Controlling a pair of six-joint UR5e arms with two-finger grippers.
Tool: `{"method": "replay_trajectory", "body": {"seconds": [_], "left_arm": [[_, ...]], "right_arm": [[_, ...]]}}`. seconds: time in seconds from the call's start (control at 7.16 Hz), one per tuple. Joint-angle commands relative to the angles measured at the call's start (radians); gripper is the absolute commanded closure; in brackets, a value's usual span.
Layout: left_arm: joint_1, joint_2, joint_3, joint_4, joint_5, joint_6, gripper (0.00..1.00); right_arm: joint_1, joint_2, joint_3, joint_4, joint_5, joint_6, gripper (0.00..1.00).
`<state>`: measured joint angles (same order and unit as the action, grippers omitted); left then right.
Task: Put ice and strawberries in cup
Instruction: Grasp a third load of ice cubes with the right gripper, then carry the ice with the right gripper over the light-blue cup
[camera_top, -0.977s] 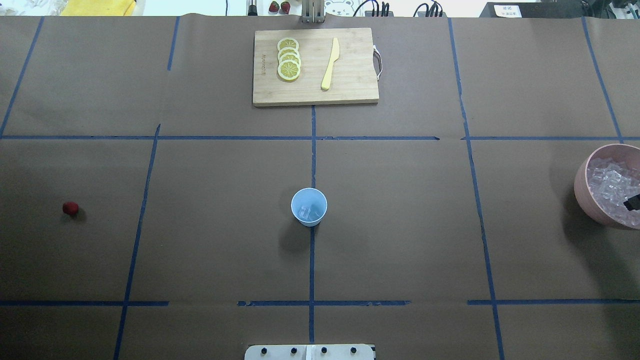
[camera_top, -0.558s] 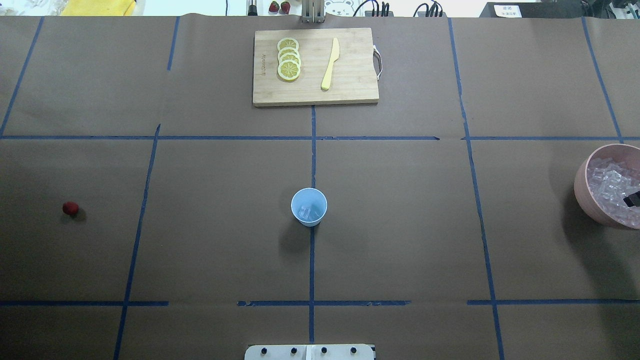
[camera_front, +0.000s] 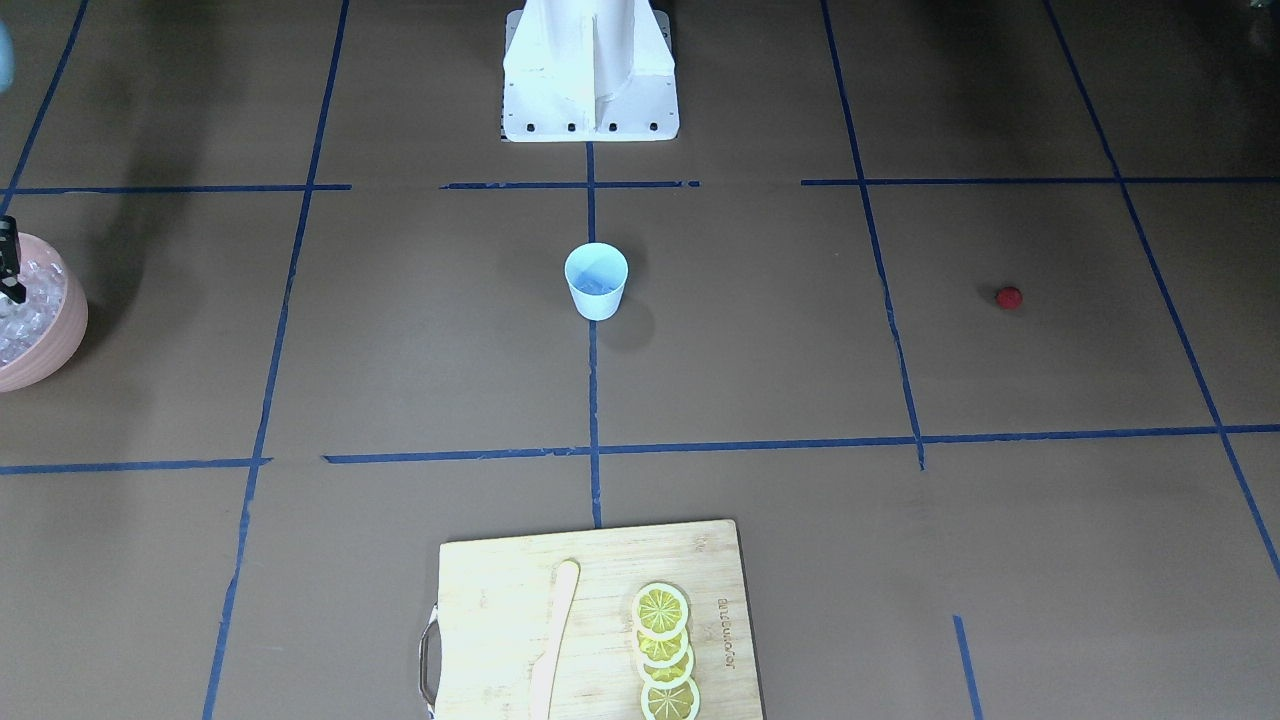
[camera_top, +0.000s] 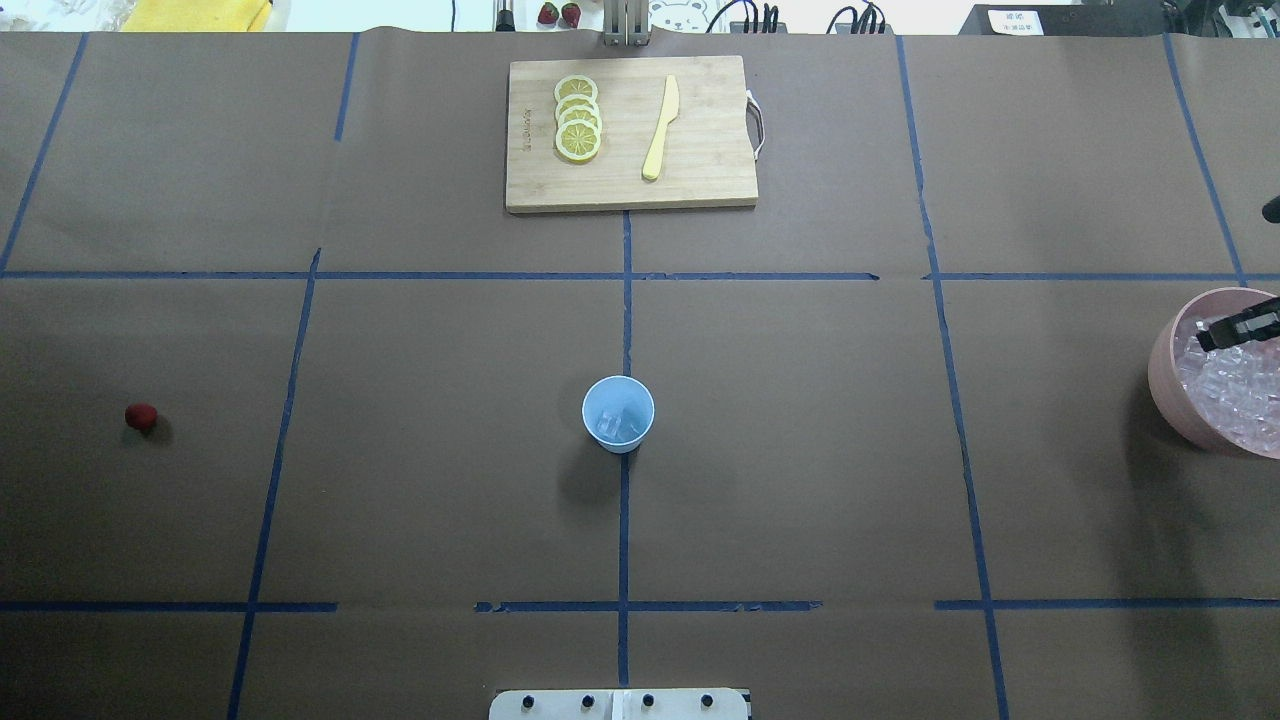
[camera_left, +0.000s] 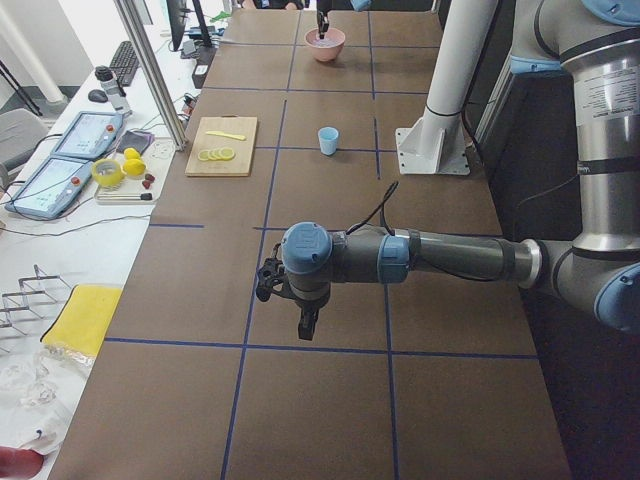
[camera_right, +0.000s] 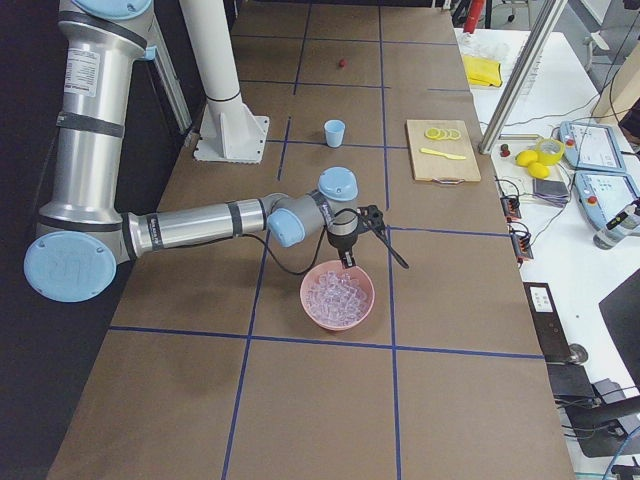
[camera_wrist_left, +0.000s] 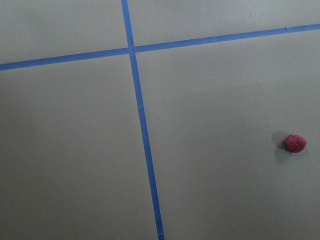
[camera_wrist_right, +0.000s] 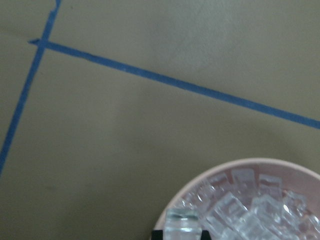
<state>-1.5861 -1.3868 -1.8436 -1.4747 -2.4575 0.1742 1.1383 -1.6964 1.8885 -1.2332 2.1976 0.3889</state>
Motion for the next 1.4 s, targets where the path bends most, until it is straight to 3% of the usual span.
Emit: {"method": "replay_trajectory", "body": {"seconds": [0.0, 0.28, 0.56, 0.7, 0.84, 0.98, 1.26], "left_arm": [[0.0, 0.002, 0.0, 0.001, 0.0, 0.001, 0.0], [0.0, 0.003, 0.001, 0.001, 0.0, -0.001, 0.0], [0.0, 0.003, 0.003, 0.001, 0.0, -0.001, 0.0], [0.0, 0.003, 0.003, 0.001, 0.0, -0.001, 0.0], [0.0, 0.003, 0.003, 0.001, 0.0, -0.001, 0.0], [0.0, 0.003, 0.003, 0.001, 0.0, -0.001, 0.0], [0.0, 0.003, 0.003, 0.001, 0.0, 0.001, 0.0]], "right_arm": [[-0.031, 0.149, 0.02, -0.105, -0.001, 0.045, 0.94], [-0.092, 0.309, 0.038, -0.254, -0.019, 0.053, 0.87], [-0.231, 0.44, 0.069, -0.328, -0.074, 0.272, 0.99], [-0.329, 0.516, 0.067, -0.348, -0.16, 0.348, 1.0], [-0.397, 0.603, 0.057, -0.427, -0.179, 0.37, 1.0], [-0.451, 0.72, 0.034, -0.536, -0.234, 0.424, 1.0], [-0.54, 0.929, -0.14, -0.56, -0.286, 0.571, 1.0]]}}
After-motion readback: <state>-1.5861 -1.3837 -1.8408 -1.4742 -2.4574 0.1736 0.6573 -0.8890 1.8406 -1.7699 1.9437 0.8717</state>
